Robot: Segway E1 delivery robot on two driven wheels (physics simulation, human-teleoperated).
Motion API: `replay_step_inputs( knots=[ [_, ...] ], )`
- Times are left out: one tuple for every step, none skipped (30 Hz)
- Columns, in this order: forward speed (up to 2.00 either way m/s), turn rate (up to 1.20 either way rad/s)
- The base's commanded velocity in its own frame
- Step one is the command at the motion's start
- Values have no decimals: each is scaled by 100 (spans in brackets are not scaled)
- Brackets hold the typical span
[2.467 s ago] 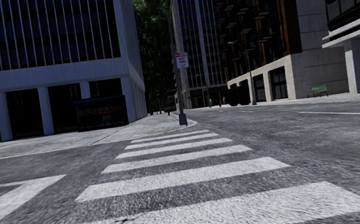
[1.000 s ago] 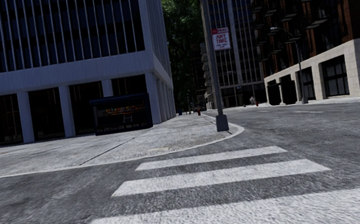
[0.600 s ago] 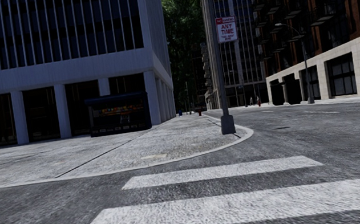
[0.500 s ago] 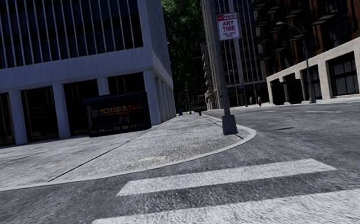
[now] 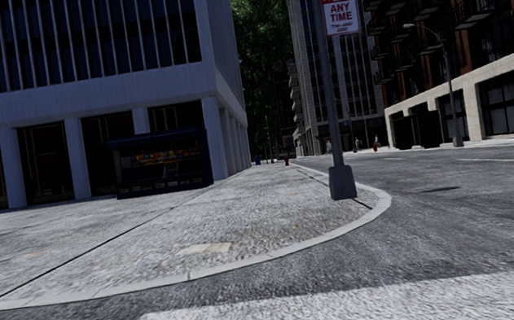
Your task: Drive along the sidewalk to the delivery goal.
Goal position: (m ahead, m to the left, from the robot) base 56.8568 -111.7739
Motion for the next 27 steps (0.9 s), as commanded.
replay_step_inputs(
  knots=[
    [200, 0],
    [200, 0],
    [200, 0],
    [200, 0],
    [200, 0],
    [200, 0],
    [200, 0],
    [200, 0],
    [200, 0],
    [200, 0],
    [200, 0],
    [200, 0],
    [200, 0],
    [200, 0],
    [200, 0],
    [200, 0],
    [200, 0],
    [200, 0],
    [200, 0],
    [200, 0],
    [200, 0],
    [200, 0],
    [200, 0],
    [200, 0],
    [200, 0],
    [200, 0],
    [200, 0]
  ],
)
